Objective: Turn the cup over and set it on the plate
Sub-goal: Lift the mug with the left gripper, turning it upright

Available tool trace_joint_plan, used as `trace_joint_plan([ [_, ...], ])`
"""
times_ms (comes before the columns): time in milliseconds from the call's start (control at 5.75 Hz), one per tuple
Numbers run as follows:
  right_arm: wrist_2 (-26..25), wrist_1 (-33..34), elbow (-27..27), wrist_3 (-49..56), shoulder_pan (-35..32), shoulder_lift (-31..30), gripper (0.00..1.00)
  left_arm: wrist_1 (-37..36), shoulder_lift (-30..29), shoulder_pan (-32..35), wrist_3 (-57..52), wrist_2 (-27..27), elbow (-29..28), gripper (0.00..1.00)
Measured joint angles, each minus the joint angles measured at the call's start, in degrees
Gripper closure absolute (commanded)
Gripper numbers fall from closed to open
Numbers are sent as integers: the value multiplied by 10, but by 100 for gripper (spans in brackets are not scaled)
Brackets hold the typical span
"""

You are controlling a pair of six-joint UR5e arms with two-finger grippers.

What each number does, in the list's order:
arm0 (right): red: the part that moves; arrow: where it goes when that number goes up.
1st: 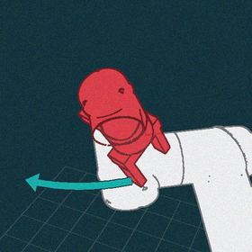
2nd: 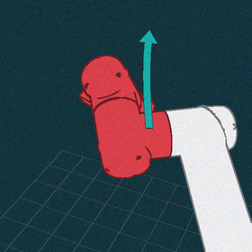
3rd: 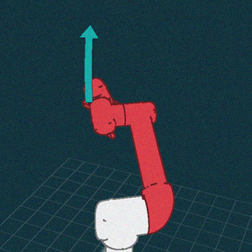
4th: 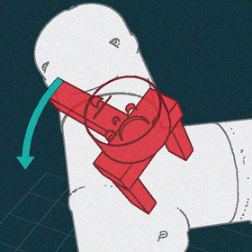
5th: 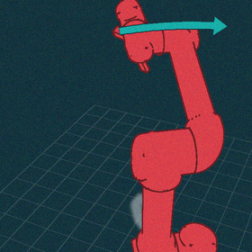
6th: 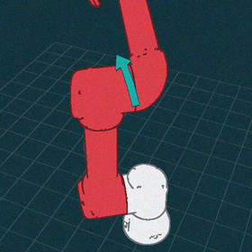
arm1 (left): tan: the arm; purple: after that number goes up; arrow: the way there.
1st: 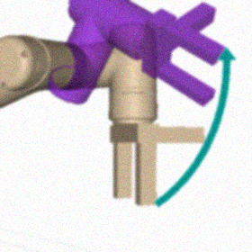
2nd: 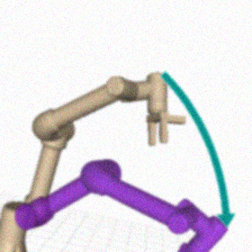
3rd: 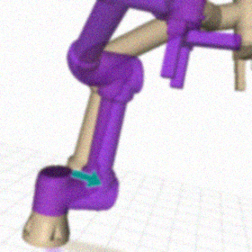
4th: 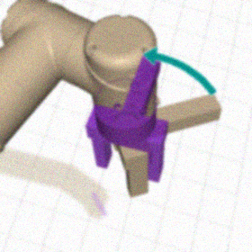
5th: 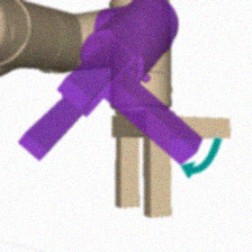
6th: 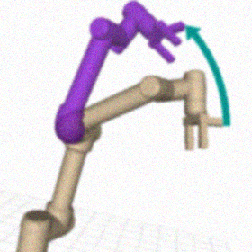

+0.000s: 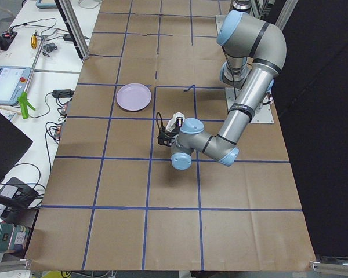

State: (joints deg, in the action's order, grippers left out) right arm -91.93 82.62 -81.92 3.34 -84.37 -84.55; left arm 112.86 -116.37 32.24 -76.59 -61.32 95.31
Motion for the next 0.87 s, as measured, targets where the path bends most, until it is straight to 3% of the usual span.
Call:
trace_joint_plan([
  [522, 0, 0, 0, 0, 0, 0, 0, -54, 120, 108, 109, -22, -66, 100],
  [870, 0, 0, 0, 0, 0, 0, 0, -197, 152, 247, 239, -73, -62, 100],
])
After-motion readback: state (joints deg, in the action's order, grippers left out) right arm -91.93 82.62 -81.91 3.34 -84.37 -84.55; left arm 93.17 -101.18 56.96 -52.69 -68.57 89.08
